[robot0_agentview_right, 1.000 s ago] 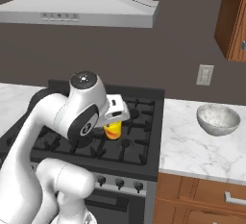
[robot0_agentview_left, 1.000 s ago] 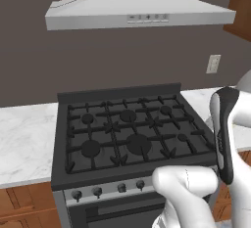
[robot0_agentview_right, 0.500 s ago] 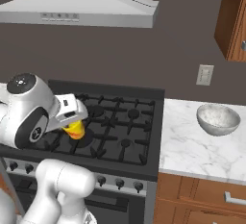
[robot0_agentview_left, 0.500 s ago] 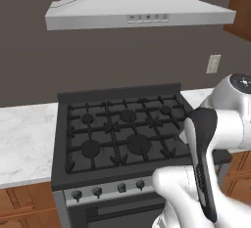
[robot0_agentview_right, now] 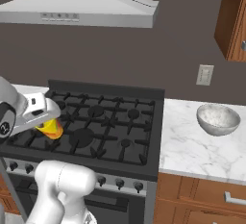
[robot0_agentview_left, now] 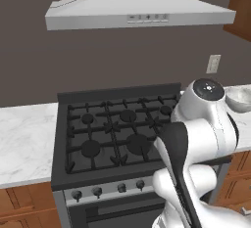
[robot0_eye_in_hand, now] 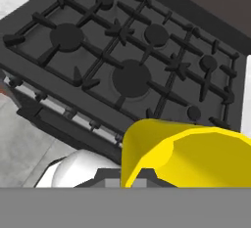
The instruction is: Pick the cup and bowl from the counter and place them on the counter next to the sink.
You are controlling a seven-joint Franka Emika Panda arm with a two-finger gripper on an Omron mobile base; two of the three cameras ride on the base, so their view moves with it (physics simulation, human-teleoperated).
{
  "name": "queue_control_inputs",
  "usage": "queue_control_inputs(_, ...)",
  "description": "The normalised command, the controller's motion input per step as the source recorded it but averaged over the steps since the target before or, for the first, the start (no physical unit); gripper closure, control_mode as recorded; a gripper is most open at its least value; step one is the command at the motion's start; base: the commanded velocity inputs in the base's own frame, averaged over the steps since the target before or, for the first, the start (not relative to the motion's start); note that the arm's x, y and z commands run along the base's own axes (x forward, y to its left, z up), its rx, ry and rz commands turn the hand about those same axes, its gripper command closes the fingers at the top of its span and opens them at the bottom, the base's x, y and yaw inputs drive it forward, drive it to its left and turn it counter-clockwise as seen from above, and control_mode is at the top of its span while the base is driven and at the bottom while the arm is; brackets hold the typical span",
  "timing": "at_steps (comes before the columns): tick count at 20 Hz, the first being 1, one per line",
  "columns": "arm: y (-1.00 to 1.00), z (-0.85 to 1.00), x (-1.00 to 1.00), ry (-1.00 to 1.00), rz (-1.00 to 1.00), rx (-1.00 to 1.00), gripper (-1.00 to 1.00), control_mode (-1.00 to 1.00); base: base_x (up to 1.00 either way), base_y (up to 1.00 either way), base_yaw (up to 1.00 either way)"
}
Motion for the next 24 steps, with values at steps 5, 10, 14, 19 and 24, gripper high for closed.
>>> queue_control_inputs(5, 0.05, -0.01, 0.0, 0.16, -0.13, 0.0, 1.0, -1.0, 0.0, 0.0, 0.0)
queue_control_inputs(10, 0.0, -0.01, 0.0, 0.17, -0.11, 0.0, 1.0, -1.0, 0.0, 0.0, 0.0)
queue_control_inputs(14, 0.0, 0.0, 0.08, 0.12, -0.06, 0.0, 1.0, -1.0, 0.0, 0.0, 0.0)
queue_control_inputs(19, 0.0, 0.0, 0.04, 0.02, -0.01, 0.0, 1.0, -1.0, 0.0, 0.0, 0.0)
queue_control_inputs(24, 0.0, 0.0, 0.0, 0.0, 0.0, 0.0, 1.0, -1.0, 0.0, 0.0, 0.0)
